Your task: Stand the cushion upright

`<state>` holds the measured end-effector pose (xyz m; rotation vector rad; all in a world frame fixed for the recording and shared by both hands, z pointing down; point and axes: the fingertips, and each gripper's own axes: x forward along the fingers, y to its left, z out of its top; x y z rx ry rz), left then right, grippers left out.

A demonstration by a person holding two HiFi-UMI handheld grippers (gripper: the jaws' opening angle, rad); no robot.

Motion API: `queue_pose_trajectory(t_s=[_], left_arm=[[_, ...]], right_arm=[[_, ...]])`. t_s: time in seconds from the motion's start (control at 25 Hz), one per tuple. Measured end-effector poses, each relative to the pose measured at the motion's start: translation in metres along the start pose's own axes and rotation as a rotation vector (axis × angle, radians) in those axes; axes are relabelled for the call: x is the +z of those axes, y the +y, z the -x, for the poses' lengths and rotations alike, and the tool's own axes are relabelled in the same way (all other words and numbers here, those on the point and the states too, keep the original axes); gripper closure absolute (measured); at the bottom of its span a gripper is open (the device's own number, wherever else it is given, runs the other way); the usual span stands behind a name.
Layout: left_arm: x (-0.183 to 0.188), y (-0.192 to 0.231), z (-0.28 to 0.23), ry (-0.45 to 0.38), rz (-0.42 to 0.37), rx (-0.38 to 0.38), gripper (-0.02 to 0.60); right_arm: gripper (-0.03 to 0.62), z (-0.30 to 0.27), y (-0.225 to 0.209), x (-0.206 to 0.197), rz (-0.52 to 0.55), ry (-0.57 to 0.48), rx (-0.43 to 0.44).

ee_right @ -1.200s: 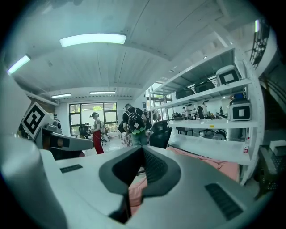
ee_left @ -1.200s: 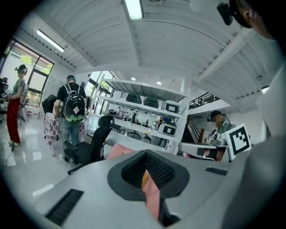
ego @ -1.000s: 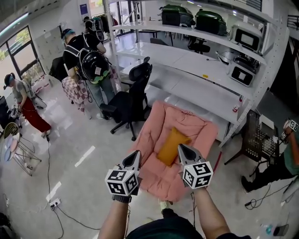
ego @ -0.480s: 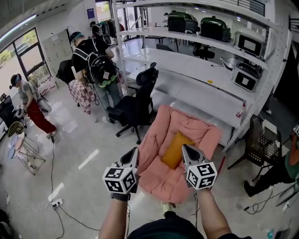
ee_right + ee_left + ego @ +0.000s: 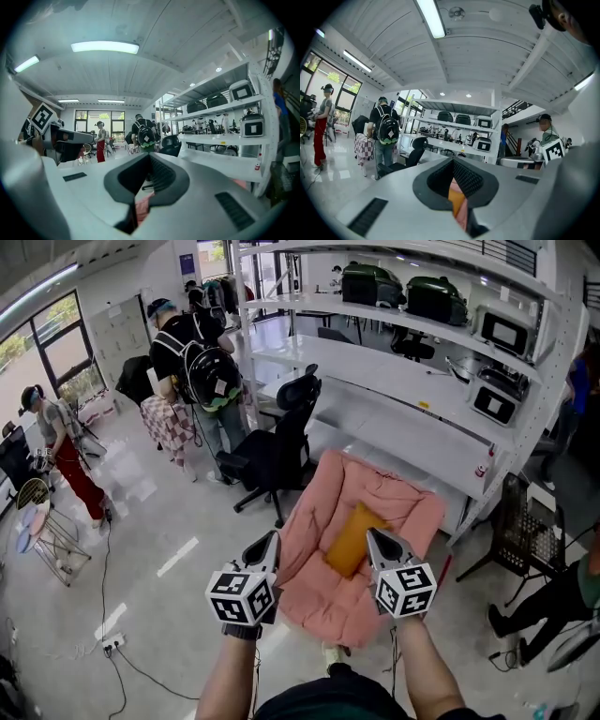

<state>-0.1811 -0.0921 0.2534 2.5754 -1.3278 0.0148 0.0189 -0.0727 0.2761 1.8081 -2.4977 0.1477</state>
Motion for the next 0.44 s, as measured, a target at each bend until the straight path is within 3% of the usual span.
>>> queue_pose_trajectory(t_s=[0.44], left_arm=[[-0.0005,0.0035,0.0049,-0.011,-0.002,-0.005,0.575]], right_arm=[[0.591,-0.0002,0.0076,-0.0021,0.010,-0.002,0.001]])
